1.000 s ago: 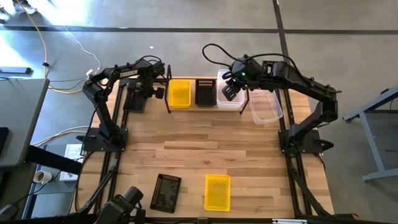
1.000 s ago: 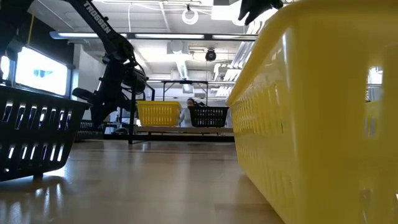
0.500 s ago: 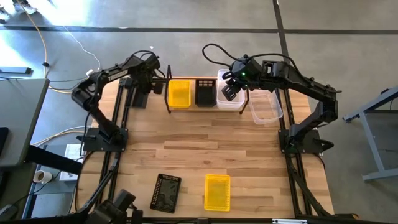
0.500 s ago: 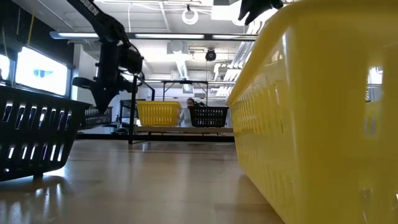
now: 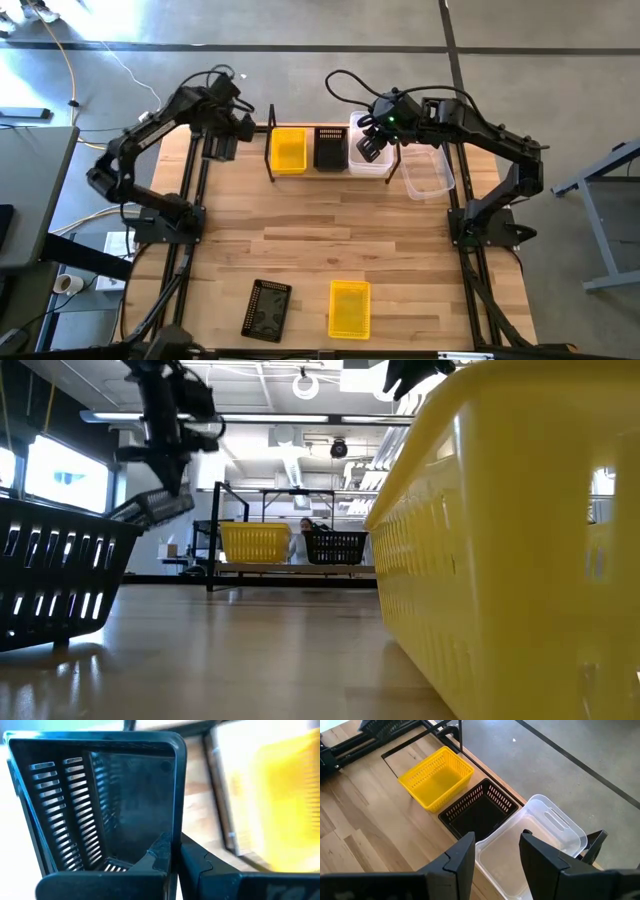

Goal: Stack baskets on shelf by color
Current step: Stack the top black bin on top of the black bin on the shelf

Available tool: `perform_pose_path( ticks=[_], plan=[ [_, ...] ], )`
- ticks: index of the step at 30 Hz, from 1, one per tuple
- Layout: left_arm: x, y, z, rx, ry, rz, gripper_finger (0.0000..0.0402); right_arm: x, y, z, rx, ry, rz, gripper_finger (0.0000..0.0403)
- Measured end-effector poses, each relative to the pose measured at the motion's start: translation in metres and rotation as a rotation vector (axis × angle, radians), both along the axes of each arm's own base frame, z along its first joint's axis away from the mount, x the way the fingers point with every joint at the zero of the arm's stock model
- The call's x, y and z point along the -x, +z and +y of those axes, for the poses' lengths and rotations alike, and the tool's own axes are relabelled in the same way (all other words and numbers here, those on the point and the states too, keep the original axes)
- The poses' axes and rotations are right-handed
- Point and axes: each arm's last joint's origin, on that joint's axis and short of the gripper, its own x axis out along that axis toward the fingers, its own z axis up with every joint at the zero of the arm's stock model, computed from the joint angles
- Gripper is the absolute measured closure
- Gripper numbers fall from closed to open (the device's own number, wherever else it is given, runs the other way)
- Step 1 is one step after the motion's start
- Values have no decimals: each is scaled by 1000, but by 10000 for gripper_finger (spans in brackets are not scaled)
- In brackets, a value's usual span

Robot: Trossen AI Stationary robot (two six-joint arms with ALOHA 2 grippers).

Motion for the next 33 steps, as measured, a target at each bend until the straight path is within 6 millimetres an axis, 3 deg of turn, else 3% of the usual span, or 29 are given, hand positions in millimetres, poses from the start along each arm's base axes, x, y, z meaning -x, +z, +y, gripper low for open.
perform_pose_path(
  ticks=[8, 16, 21, 33],
  plan=[
    [-2, 70, -22, -246, -151, -94, 396, 0, 0, 0, 1, 1, 1, 263],
    [-18, 118, -46, -398, -426, -168, 396, 0, 0, 0, 4, 6, 4, 263],
    [-36, 130, -67, -456, -657, -167, 396, -1, 0, 1, -12, 56, 10, 263],
    [-76, 129, -129, -496, -1226, -163, 397, -5, -1, 17, -127, 306, -1, 263]
  ],
)
